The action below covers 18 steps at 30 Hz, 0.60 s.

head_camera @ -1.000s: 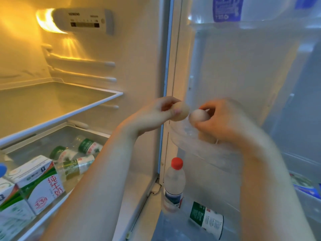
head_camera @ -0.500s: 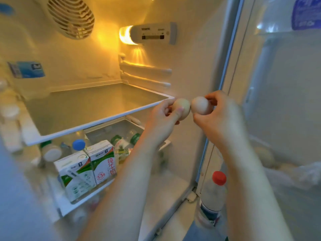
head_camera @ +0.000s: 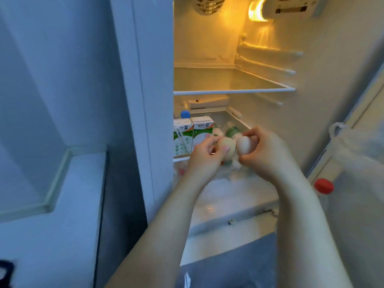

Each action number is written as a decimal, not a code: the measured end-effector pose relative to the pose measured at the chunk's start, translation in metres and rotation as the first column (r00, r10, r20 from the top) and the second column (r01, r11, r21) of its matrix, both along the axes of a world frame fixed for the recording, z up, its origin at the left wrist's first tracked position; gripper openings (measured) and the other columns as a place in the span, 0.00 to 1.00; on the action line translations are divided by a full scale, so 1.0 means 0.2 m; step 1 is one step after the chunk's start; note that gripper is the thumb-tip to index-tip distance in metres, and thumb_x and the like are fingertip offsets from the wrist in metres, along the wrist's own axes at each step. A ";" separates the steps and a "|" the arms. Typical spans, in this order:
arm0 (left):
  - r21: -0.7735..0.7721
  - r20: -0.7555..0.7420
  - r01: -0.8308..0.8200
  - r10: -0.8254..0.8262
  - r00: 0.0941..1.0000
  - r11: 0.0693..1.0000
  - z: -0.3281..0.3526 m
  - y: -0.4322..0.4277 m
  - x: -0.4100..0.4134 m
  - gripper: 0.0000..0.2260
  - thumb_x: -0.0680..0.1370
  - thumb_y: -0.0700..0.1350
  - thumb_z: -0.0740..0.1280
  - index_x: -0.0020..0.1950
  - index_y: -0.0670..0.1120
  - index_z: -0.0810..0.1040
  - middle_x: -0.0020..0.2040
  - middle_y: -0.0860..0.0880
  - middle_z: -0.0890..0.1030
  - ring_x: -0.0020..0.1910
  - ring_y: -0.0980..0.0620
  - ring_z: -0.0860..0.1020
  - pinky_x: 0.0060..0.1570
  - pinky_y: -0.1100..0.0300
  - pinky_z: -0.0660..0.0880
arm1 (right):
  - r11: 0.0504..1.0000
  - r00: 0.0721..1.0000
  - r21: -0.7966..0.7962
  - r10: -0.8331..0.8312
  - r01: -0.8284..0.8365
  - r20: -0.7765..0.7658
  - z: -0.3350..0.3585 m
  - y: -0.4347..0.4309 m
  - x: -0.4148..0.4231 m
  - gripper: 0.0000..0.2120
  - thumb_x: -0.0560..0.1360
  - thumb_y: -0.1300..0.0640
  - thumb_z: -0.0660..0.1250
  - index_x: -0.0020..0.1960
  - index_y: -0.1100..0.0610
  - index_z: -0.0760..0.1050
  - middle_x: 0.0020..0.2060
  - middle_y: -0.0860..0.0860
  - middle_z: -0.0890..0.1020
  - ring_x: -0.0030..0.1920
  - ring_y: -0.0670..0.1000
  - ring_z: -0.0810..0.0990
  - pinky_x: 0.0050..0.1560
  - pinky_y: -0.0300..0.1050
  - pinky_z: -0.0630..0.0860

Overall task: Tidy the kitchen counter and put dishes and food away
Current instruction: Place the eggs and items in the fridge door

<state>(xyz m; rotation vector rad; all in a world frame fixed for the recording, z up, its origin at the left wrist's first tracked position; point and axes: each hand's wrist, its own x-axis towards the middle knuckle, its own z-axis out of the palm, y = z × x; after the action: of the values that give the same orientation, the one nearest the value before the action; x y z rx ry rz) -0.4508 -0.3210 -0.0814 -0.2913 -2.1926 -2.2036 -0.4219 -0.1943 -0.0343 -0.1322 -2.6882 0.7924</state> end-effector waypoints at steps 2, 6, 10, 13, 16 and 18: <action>0.008 0.022 -0.042 0.042 0.999 0.999 -0.06 -0.08 0.10 0.10 0.77 0.39 0.66 0.57 0.49 0.75 0.58 0.42 0.80 0.54 0.46 0.78 0.56 0.48 0.77 | 0.998 0.997 -0.010 0.061 -0.061 0.050 -0.05 -0.06 0.05 0.18 0.65 0.62 0.72 0.53 0.53 0.75 0.46 0.53 0.79 0.47 0.55 0.78 0.43 0.41 0.68; -0.001 0.085 -0.098 0.097 0.992 0.995 -0.16 -0.23 0.29 0.13 0.78 0.37 0.64 0.63 0.40 0.73 0.55 0.43 0.78 0.49 0.50 0.77 0.42 0.63 0.77 | 0.985 0.970 -0.007 0.173 -0.175 0.168 -0.15 -0.19 0.15 0.19 0.63 0.61 0.74 0.52 0.53 0.74 0.44 0.52 0.79 0.46 0.54 0.78 0.44 0.43 0.72; -0.011 0.137 -0.186 0.186 0.973 0.982 -0.23 -0.38 0.49 0.11 0.78 0.39 0.65 0.61 0.42 0.75 0.50 0.47 0.78 0.45 0.51 0.78 0.45 0.61 0.79 | 0.954 0.920 -0.004 0.291 -0.300 0.264 -0.21 -0.31 0.25 0.17 0.66 0.58 0.75 0.50 0.52 0.71 0.39 0.46 0.78 0.40 0.48 0.77 0.37 0.42 0.71; -0.018 0.168 -0.255 0.254 0.952 0.967 -0.27 -0.48 0.60 0.07 0.78 0.39 0.66 0.56 0.43 0.77 0.49 0.46 0.80 0.43 0.51 0.79 0.45 0.59 0.79 | 0.917 0.870 0.004 0.377 -0.399 0.318 -0.23 -0.41 0.31 0.14 0.68 0.59 0.73 0.50 0.55 0.71 0.35 0.46 0.78 0.36 0.45 0.77 0.34 0.41 0.73; -0.016 0.205 -0.350 0.345 0.916 0.937 -0.32 -0.61 0.73 0.09 0.77 0.39 0.67 0.57 0.40 0.76 0.50 0.44 0.80 0.46 0.50 0.79 0.47 0.56 0.79 | 0.870 0.817 -0.003 0.464 -0.493 0.342 -0.28 -0.55 0.38 0.16 0.65 0.56 0.73 0.51 0.54 0.73 0.42 0.53 0.81 0.42 0.55 0.81 0.41 0.45 0.78; -0.019 0.229 -0.409 0.402 0.887 0.912 -0.35 -0.70 0.81 0.08 0.77 0.40 0.67 0.55 0.42 0.76 0.48 0.44 0.80 0.44 0.49 0.79 0.46 0.56 0.79 | 0.838 0.788 -0.016 0.519 -0.545 0.333 -0.33 -0.66 0.41 0.16 0.65 0.55 0.73 0.52 0.53 0.73 0.44 0.53 0.81 0.44 0.55 0.80 0.44 0.45 0.77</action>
<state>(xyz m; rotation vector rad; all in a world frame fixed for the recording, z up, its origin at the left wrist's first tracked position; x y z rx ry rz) -0.2884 -0.4610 -0.1518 0.4103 -2.0731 -2.1101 -0.3390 -0.3270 -0.1009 0.6041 -3.1132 0.8713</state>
